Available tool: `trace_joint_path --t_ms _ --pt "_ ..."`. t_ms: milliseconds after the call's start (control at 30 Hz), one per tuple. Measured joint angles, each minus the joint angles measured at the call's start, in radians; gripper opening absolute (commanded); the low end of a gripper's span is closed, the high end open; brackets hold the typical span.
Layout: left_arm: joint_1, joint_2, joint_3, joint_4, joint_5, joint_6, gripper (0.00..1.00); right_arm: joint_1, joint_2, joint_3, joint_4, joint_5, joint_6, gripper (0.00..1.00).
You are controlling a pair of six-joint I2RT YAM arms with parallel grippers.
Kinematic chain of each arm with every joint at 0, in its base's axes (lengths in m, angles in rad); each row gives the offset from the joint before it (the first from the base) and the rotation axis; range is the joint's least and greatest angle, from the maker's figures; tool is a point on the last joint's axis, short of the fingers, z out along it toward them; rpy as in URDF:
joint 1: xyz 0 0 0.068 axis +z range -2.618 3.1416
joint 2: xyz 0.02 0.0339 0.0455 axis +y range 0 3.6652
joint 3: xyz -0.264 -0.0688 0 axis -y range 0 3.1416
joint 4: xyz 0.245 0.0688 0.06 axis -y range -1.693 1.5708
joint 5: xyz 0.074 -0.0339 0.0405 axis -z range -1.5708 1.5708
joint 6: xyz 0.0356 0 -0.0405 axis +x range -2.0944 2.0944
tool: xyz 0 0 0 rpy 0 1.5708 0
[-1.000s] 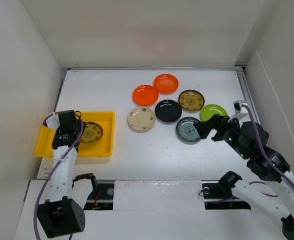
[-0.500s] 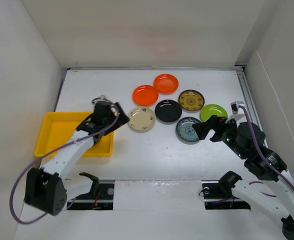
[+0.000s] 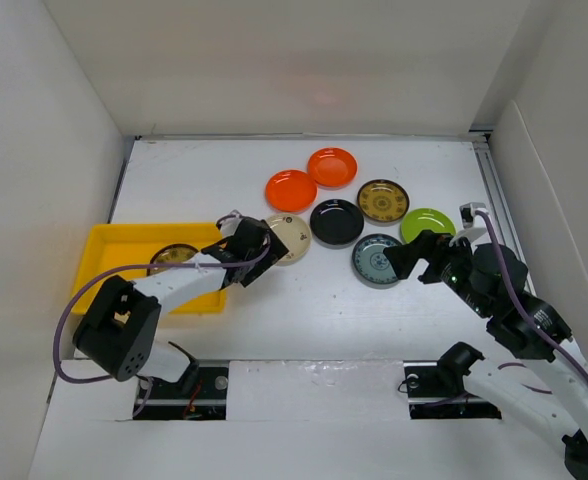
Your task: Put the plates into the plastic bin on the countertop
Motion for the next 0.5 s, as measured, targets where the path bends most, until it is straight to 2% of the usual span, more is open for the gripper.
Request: trace_joint_path --t_ms 167,200,333,467,500 --pt "0.0 0.042 -0.02 0.031 -0.066 -0.1 0.89 0.0 -0.009 -0.003 0.014 -0.007 0.0 1.0" --pt "0.0 0.058 -0.019 0.042 -0.081 -0.121 0.83 0.0 -0.01 -0.004 0.022 -0.01 0.0 1.0" --pt "0.0 0.128 0.014 0.071 -0.119 -0.171 0.73 0.0 -0.012 -0.012 0.037 -0.022 0.0 1.0" --pt "0.0 0.198 0.062 0.1 -0.148 -0.218 0.56 0.0 -0.012 -0.016 0.037 -0.028 0.0 1.0" --pt "0.0 0.212 0.072 0.103 -0.152 -0.229 0.46 0.0 -0.013 -0.016 0.038 -0.029 0.0 1.0"
